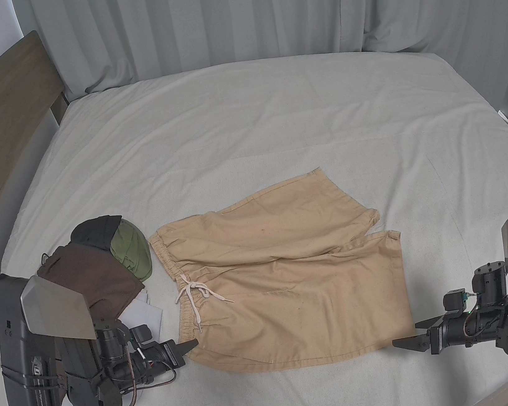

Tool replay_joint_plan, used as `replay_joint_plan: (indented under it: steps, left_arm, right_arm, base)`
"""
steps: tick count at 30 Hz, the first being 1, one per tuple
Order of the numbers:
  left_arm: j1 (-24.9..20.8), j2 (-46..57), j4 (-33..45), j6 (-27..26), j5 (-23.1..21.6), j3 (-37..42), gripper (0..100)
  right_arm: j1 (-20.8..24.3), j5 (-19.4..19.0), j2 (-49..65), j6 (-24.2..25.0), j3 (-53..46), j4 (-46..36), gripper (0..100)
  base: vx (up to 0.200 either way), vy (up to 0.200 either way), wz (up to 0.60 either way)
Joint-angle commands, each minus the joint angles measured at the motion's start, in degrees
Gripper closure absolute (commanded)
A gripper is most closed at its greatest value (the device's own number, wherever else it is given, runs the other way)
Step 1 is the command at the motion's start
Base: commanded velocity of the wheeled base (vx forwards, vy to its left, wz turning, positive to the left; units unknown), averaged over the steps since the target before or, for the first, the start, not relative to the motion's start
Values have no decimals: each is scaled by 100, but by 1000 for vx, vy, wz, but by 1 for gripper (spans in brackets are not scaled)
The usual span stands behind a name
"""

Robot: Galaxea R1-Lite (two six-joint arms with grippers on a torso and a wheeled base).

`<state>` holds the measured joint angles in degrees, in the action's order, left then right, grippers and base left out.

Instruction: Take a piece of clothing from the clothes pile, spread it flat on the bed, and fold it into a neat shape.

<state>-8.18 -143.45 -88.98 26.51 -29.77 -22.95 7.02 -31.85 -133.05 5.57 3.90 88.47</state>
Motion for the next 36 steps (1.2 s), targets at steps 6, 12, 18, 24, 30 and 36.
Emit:
replay_joint_plan:
  steps: [6, 12, 18, 24, 30, 36]
  left_arm:
    - [1, 1, -5, -6, 6, 2, 100]
    - [1, 1, -5, -6, -3, 10, 100]
    - [1, 1, -5, -15, -3, 10, 100]
    - [1, 1, -5, -15, -3, 10, 100]
    - [1, 1, -5, -15, -3, 10, 100]
    - [1, -8, -5, -15, -3, 10, 100]
  right_arm:
    - [-175, -5, -468, -30, 102, 4, 0]
    - [-315, -23, -696, -30, 199, 4, 0]
    - [-307, -330, -802, 32, 331, 4, 0]
    - [-386, -796, -916, 32, 392, 4, 0]
    - [-482, -1104, -837, 32, 392, 13, 0]
    - [-544, -1306, -731, -21, 401, 13, 0]
  base:
    - [0, 0, 0]
    - [0, 0, 0]
    - [0, 0, 0]
    - [0, 0, 0]
    - [0, 0, 0]
    - [0, 0, 0]
